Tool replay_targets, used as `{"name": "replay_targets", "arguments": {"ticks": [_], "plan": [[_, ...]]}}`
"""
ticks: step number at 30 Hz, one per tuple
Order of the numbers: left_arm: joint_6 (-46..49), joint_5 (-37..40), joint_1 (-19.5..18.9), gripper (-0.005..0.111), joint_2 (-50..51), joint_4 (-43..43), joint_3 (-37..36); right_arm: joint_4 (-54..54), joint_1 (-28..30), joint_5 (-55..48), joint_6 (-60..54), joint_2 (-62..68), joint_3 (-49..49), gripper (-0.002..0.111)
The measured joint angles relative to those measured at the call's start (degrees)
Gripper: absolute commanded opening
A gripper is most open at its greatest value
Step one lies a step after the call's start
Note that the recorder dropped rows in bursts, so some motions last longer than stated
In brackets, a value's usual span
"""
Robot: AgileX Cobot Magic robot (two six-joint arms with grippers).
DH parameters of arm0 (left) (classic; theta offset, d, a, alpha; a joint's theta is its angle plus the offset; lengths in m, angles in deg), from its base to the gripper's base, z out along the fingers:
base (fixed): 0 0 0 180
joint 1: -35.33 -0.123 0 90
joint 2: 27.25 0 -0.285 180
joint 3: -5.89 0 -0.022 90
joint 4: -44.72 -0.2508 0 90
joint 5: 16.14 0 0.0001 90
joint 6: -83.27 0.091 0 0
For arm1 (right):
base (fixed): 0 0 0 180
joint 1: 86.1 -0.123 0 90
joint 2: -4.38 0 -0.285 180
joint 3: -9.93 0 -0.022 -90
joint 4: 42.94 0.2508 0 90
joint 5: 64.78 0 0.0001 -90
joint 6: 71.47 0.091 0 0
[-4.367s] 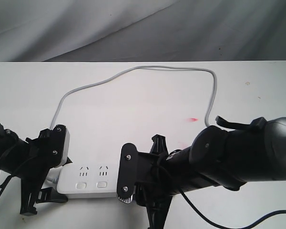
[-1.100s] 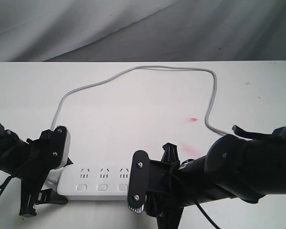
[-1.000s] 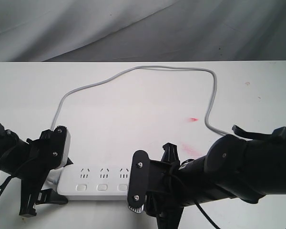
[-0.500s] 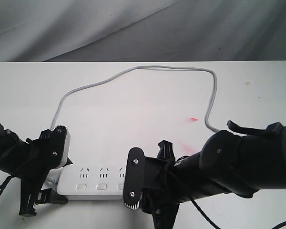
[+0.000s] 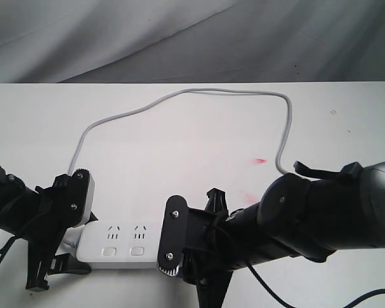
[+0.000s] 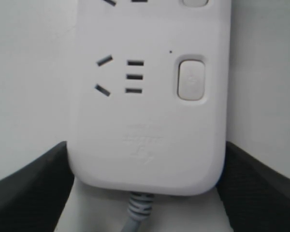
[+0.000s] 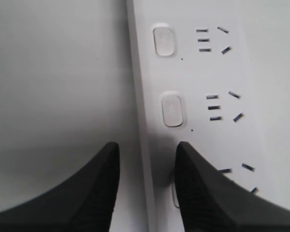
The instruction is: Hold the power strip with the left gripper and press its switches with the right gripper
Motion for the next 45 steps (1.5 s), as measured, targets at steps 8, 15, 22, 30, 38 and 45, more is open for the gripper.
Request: {"name": "replay_targets", "arguments": {"ticks": [8, 15, 22, 30, 38, 45], "plan": [[0.0, 0.0, 0.0, 0.055, 0.0, 0.0, 0.0, 0.5, 0.0, 0.0, 0.0, 0.0, 0.0, 0.036], [0.0, 0.0, 0.0, 0.055, 0.0, 0.0, 0.0, 1.7, 0.0, -0.1, 0.0, 0.7, 0.1, 0.036], [-0.1, -0.1, 0.0, 0.055, 0.0, -0.1, 0.0, 2.9, 0.0, -0.3, 0.0, 1.1, 0.5, 0.036], [-0.2, -0.1, 0.0, 0.055, 0.0, -0.1, 0.0, 3.6, 0.2, -0.8, 0.0, 1.2, 0.6, 0.036], [-0.2, -0.1, 0.0, 0.055, 0.0, -0.1, 0.0, 3.7, 0.2, -0.8, -0.1, 1.2, 0.6, 0.036], [-0.2, -0.1, 0.0, 0.055, 0.0, -0.2, 0.0, 3.7, 0.2, -0.9, -0.1, 1.4, 0.6, 0.036]]}}
